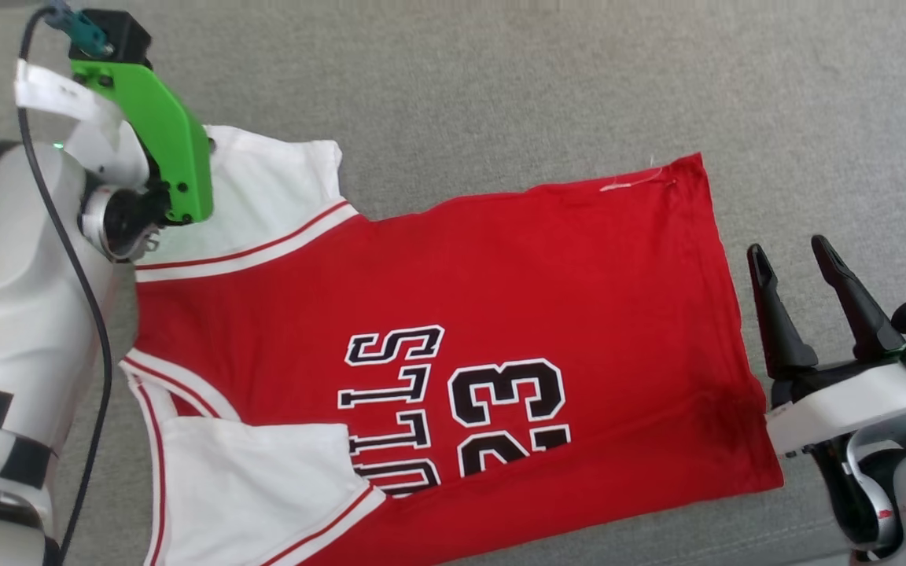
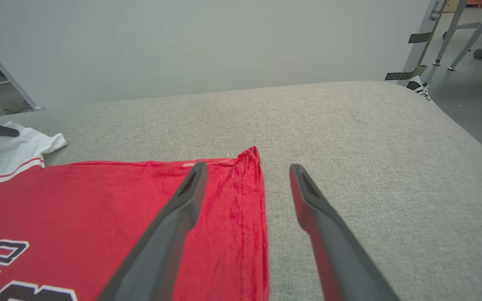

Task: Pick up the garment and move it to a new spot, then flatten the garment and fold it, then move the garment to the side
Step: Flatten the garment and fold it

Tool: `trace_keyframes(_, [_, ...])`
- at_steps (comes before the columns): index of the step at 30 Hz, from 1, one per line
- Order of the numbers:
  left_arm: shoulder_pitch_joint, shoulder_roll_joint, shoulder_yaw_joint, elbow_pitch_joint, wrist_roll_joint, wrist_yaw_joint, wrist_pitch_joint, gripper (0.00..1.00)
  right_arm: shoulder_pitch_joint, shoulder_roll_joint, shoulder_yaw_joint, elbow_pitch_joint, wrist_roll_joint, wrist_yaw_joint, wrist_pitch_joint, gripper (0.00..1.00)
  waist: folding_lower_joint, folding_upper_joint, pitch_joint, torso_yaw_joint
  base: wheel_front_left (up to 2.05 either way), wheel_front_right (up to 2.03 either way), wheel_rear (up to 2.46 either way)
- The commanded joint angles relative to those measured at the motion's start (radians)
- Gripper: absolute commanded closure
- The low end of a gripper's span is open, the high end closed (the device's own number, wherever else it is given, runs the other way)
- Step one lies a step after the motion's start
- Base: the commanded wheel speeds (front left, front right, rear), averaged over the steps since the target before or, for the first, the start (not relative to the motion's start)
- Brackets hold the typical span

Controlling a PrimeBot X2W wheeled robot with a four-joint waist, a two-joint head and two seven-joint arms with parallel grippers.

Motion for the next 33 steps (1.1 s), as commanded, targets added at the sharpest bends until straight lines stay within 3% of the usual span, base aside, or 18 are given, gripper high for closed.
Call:
trace_keyframes(1, [0.024, -0.002, 0.007, -0.023, -0.014, -0.002, -0.018, 1.0, 0.006, -0.015, -0.005, -0.001, -0.009, -0.001, 0.032, 0.0, -0.0001, -0.0001, -0.07, 0.051, 0.0, 0.0, 0.0])
trace_keyframes(7, [0.102, 0.008, 0.029, -0.179, -0.044, 0.01, -0.062, 1.0, -0.02, -0.099, 0.001, 0.006, 0.03, -0.001, 0.283, 0.0, -0.0001, -0.0001, -0.117, 0.104, 0.0, 0.0, 0.0])
trace_keyframes(11, [0.182, 0.02, 0.041, -0.324, -0.067, 0.042, -0.06, 1.0, -0.071, -0.172, 0.006, 0.021, 0.06, -0.001, 0.471, 0.0, -0.0001, -0.0001, -0.128, 0.137, 0.0, 0.0, 0.0])
trace_keyframes(17, [0.306, 0.067, 0.035, -0.548, -0.067, 0.109, -0.03, 1.0, -0.175, -0.239, 0.008, 0.104, 0.142, -0.001, 0.67, 0.0, -0.0001, -0.0001, -0.124, 0.172, 0.0, 0.0, 0.0])
trace_keyframes(26, [0.42, 0.129, 0.045, -0.816, -0.043, 0.198, -0.02, 1.0, -0.36, -0.317, 0.076, 0.272, 0.186, -0.001, 0.795, 0.0, -0.0001, -0.0001, -0.069, 0.211, 0.0, 0.0, 0.0])
trace_keyframes(33, [0.444, 0.137, 0.043, -0.91, -0.029, 0.225, -0.025, 1.0, -0.458, -0.344, 0.127, 0.377, 0.181, -0.001, 0.827, 0.0, -0.0001, -0.0001, -0.034, 0.244, 0.0, 0.0, 0.0])
